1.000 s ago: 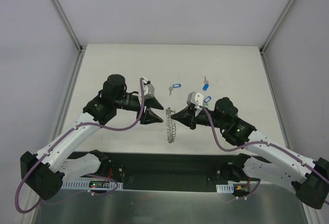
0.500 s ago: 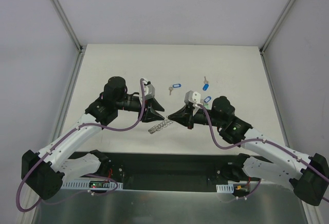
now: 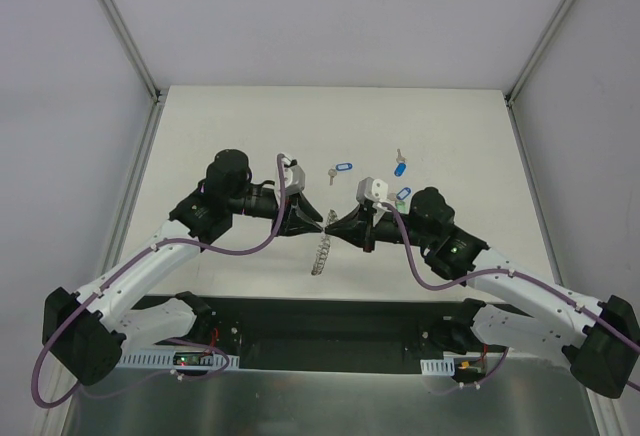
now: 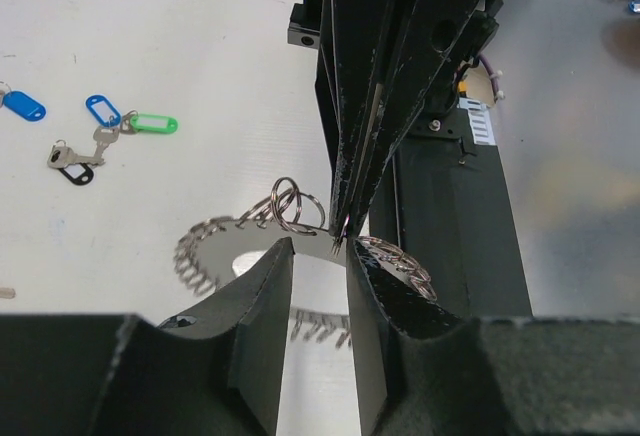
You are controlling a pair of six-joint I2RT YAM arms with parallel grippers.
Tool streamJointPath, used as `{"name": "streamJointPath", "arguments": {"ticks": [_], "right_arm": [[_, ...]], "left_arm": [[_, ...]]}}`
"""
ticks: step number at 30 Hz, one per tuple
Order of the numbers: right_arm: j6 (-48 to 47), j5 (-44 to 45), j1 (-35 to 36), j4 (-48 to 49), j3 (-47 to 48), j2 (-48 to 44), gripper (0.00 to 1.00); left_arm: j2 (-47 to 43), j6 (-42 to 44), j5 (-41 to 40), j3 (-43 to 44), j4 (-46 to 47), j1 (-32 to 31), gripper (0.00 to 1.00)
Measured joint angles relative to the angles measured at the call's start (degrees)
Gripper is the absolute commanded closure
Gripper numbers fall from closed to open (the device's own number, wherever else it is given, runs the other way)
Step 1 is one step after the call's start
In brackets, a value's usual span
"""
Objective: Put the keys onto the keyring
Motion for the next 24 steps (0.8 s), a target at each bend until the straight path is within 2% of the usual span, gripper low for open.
{"name": "streamJointPath", "arguments": {"ticks": [11, 24], "right_arm": [[0.2, 0.0, 0.3, 0.3, 0.0, 0.6, 0.99], [0.2, 0.3, 0.3, 0.2, 0.0, 0.2, 0.99]], "left_arm": [[0.6, -0.1, 0.0, -0.1, 0.3, -0.7, 0.8], [0.7, -0.1, -0.9, -0.1, 0.4, -1.1, 0.78]]}}
